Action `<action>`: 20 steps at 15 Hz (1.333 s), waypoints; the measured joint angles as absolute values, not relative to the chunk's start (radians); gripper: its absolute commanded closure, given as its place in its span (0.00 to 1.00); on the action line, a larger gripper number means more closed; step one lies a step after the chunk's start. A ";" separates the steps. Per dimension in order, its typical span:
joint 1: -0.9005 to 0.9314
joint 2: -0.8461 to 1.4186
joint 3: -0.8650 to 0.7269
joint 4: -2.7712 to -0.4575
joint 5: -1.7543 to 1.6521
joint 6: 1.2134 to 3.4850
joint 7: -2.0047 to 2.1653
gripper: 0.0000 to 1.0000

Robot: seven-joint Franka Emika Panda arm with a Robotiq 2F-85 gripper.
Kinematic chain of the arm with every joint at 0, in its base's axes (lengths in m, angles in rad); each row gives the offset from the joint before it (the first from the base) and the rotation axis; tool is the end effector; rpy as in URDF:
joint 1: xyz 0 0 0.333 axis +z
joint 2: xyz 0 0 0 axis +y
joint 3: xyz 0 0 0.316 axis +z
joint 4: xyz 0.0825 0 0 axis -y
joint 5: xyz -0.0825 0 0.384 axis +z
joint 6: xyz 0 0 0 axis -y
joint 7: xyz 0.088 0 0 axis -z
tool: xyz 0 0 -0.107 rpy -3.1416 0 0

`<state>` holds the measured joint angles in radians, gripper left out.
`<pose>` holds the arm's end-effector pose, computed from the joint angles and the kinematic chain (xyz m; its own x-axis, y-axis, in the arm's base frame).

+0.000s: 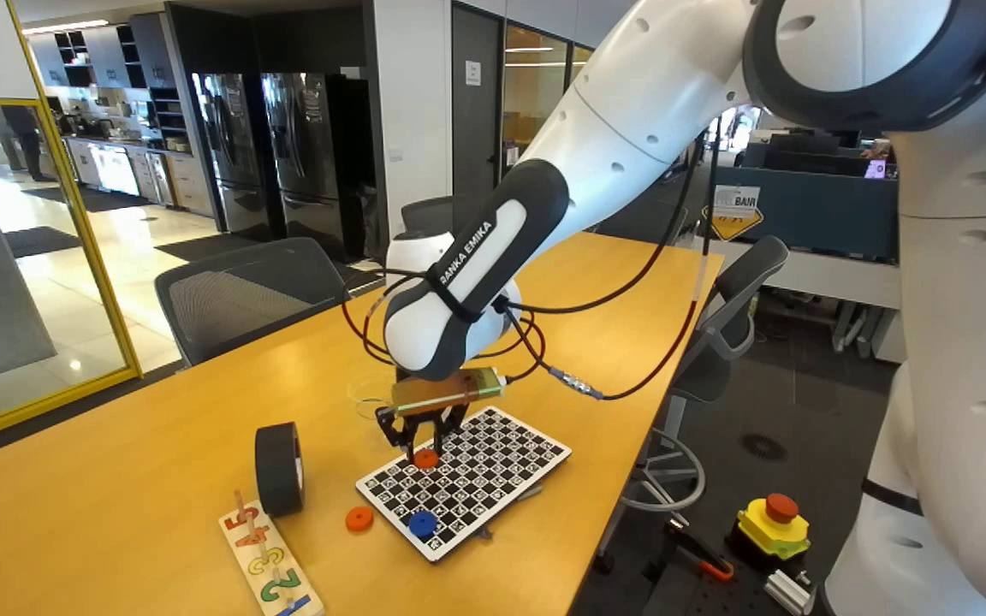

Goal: Put two rings in the clear cup and the rest in the white cup

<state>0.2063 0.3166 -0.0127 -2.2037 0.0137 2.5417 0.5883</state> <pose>0.5473 0.1071 0.2383 0.9188 -0.3943 0.0156 -0.3941 -0.9189 -0.0152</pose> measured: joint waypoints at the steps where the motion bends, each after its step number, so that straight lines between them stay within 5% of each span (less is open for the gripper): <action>1: 0.195 0.297 -0.018 -2.202 0.014 2.540 0.575 0.83; 20: 0.027 0.355 -0.036 -1.947 0.032 2.475 0.363 0.83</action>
<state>0.0266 0.3554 -0.0358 -1.9470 0.0318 2.4754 0.3630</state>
